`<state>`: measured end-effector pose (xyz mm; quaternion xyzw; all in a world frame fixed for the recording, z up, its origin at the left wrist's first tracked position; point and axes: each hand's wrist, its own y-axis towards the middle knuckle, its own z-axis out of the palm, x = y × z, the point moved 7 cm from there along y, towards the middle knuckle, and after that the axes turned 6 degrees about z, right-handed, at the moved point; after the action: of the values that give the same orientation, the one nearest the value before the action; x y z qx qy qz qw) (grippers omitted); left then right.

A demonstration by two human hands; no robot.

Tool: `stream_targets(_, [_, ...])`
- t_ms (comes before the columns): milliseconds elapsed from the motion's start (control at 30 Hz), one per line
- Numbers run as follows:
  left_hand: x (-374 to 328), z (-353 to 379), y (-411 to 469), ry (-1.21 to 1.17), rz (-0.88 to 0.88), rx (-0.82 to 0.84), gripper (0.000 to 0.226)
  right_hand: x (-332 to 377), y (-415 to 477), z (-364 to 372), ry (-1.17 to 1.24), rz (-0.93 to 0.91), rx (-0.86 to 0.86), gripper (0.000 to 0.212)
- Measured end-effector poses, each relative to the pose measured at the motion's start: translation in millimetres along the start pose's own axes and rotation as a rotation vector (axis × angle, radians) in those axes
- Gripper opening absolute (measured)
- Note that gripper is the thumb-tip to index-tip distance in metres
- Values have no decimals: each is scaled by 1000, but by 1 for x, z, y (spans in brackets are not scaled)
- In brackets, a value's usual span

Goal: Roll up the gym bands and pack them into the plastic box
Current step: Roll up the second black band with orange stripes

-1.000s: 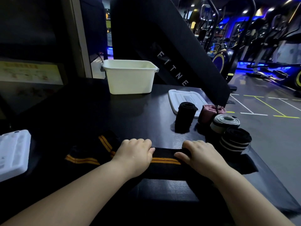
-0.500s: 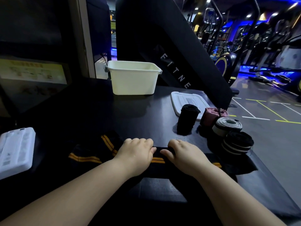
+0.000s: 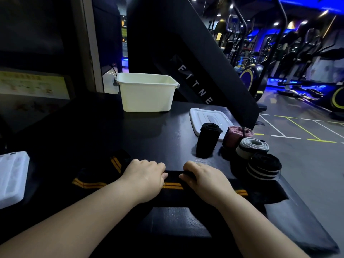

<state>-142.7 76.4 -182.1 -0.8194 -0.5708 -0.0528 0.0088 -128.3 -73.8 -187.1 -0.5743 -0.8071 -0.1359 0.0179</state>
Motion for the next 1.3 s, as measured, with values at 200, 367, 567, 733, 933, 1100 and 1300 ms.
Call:
stream_targets(200, [6, 8, -9, -132, -51, 14, 27, -3, -4, 4, 10, -48, 22, 34])
stream_targets(367, [9, 10, -7, -198, -57, -18, 25, -1, -5, 4, 5, -49, 56, 33])
stream_targets(567, [11, 8, -7, -323, -42, -52, 26, -1, -3, 6, -46, 5, 130, 35])
stream_targets(733, [14, 9, -8, -396, -59, -81, 29, 8, 1, 3, -156, 8, 101, 34])
stream_targets(933, [16, 2, -9, -207, 21, -31, 28, 9, -1, 7, -114, 30, 114, 40])
stream_targets(1100, [42, 3, -12, -95, 20, 56, 28, -5, -2, 0, -106, 62, 107, 35])
stream_targets(1300, [40, 9, -10, -117, 30, -59, 29, -6, -1, -1, -188, 70, 86, 34])
